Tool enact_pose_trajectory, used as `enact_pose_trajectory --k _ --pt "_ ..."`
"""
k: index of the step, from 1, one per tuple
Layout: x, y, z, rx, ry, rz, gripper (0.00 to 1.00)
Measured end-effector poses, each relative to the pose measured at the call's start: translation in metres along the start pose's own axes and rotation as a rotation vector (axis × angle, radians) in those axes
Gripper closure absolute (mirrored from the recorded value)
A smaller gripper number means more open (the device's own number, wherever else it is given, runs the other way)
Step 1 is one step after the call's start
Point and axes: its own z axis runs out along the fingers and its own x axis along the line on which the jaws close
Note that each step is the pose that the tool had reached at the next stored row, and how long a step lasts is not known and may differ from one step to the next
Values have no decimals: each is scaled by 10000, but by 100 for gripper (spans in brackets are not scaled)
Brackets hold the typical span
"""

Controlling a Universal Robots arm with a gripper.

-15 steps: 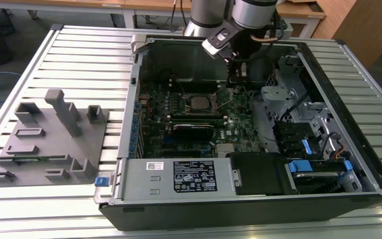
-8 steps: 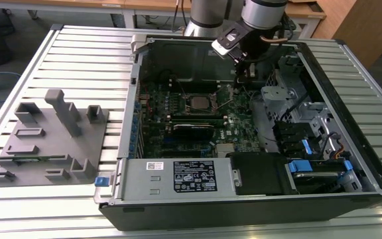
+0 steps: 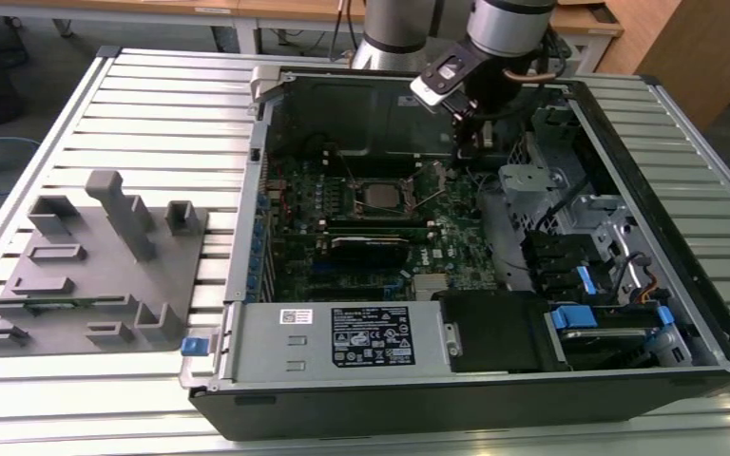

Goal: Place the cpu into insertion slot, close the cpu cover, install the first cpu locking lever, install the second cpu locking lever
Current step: 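Close the cpu cover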

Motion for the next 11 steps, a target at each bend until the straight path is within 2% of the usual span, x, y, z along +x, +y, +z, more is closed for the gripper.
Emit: enact_pose_trajectory --k 11 --pt "1 0 84 0 -3 0 89"
